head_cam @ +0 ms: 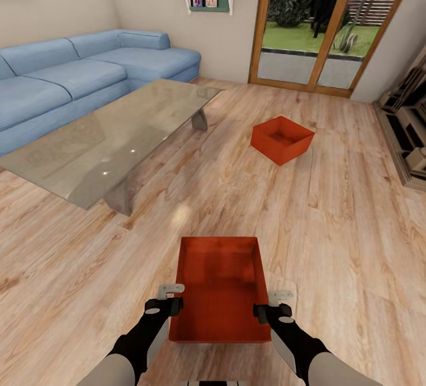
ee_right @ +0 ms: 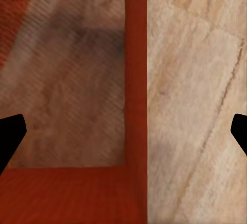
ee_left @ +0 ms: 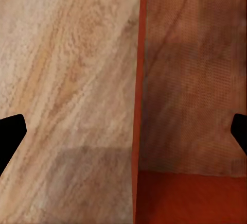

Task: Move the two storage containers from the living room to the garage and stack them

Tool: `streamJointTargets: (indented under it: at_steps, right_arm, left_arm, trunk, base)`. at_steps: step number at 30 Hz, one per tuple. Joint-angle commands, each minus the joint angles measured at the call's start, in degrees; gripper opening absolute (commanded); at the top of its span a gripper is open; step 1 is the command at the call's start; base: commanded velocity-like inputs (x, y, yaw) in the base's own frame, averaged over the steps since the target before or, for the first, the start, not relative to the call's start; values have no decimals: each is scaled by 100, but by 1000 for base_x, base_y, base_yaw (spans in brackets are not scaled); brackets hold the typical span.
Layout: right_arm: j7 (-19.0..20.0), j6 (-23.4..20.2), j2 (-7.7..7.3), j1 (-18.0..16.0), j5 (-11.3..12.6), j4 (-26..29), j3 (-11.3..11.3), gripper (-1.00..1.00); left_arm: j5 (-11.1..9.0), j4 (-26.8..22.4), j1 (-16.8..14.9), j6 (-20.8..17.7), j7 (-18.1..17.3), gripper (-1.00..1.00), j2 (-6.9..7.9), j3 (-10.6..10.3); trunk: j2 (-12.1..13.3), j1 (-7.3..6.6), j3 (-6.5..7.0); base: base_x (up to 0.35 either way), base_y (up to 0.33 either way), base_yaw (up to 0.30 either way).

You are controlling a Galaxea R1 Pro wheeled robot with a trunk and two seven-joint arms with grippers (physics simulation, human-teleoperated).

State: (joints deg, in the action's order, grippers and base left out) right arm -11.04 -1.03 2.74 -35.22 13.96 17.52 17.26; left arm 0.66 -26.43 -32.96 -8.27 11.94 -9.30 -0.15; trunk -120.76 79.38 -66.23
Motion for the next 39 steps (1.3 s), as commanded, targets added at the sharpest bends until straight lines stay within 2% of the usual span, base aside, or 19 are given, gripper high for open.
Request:
streamJointTargets:
  at_steps: [1, 6, 17, 27, 39]
  right_arm:
    - [-39, -11, -3, -2, 54, 6, 49, 100]
    - [-45, -12, -2, -2, 54, 6, 49, 100]
    - [-47, -5, -5, -2, 54, 6, 49, 100]
    - [-47, -3, -10, -2, 54, 6, 49, 100]
    - [-37, -9, -56, -2, 49, 6, 57, 100]
  left_arm:
    - [6, -11, 0, -35, 19, 100, -1, -2]
    - [7, -11, 0, -35, 19, 100, 0, -2]
    - [7, -11, 0, -36, 19, 100, 7, -2]
    - [7, -11, 0, -43, 19, 100, 6, -2]
    - [12, -13, 0, -43, 19, 100, 7, -2]
  trunk:
    - [-42, 21, -22]
    - [-242, 131, -111]
    - [-242, 131, -111]
    - [-643, 351, -291]
    - [-643, 351, -291]
  base:
    - [0, 0, 0]
    - [0, 0, 0]
    - [0, 0, 0]
    - [0, 0, 0]
    - [0, 0, 0]
